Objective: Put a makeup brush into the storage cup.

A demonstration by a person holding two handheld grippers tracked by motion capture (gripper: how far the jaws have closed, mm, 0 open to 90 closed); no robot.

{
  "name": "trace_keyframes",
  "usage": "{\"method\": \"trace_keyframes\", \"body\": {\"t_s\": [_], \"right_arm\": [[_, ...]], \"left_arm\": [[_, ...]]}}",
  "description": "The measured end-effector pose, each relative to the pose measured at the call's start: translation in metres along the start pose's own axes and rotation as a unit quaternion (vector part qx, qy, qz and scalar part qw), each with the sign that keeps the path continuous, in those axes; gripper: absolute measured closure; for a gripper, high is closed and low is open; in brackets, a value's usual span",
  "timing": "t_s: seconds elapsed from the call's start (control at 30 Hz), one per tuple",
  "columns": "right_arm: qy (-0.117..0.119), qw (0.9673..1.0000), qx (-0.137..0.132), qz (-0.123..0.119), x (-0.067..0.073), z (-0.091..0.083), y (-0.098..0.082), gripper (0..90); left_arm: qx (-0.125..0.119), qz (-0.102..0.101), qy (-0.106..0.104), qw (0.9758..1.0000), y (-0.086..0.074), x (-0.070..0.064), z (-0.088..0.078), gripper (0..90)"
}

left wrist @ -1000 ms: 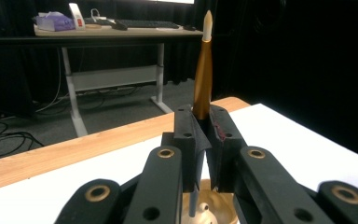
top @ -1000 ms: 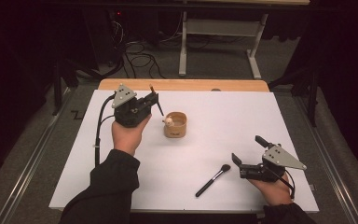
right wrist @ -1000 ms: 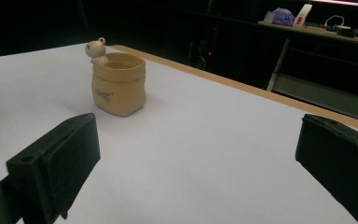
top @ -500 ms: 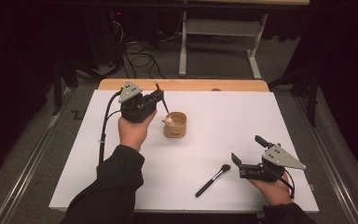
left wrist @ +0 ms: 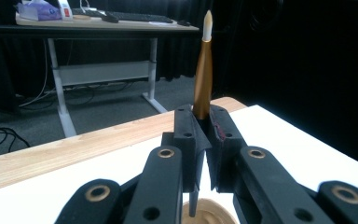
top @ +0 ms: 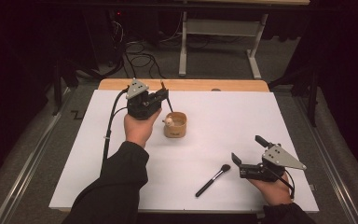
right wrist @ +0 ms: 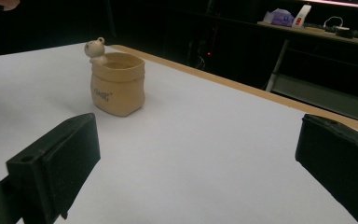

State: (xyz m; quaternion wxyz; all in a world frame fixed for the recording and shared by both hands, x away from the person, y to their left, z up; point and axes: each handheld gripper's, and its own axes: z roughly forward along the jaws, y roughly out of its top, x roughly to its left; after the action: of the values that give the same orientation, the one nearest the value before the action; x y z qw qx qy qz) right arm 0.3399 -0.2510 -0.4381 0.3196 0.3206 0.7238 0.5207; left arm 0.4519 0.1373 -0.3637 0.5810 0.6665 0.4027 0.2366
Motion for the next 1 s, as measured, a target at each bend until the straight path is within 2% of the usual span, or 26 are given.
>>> {"method": "trace_keyframes", "body": {"t_s": [1.0], "right_arm": [[0.002, 1.0000, 0.002, 0.001, 0.001, 0.001, -0.001, 0.2]], "left_arm": [[0.027, 0.002, -0.001, 0.9996, -0.009, -0.001, 0.013, 83.5]]}}
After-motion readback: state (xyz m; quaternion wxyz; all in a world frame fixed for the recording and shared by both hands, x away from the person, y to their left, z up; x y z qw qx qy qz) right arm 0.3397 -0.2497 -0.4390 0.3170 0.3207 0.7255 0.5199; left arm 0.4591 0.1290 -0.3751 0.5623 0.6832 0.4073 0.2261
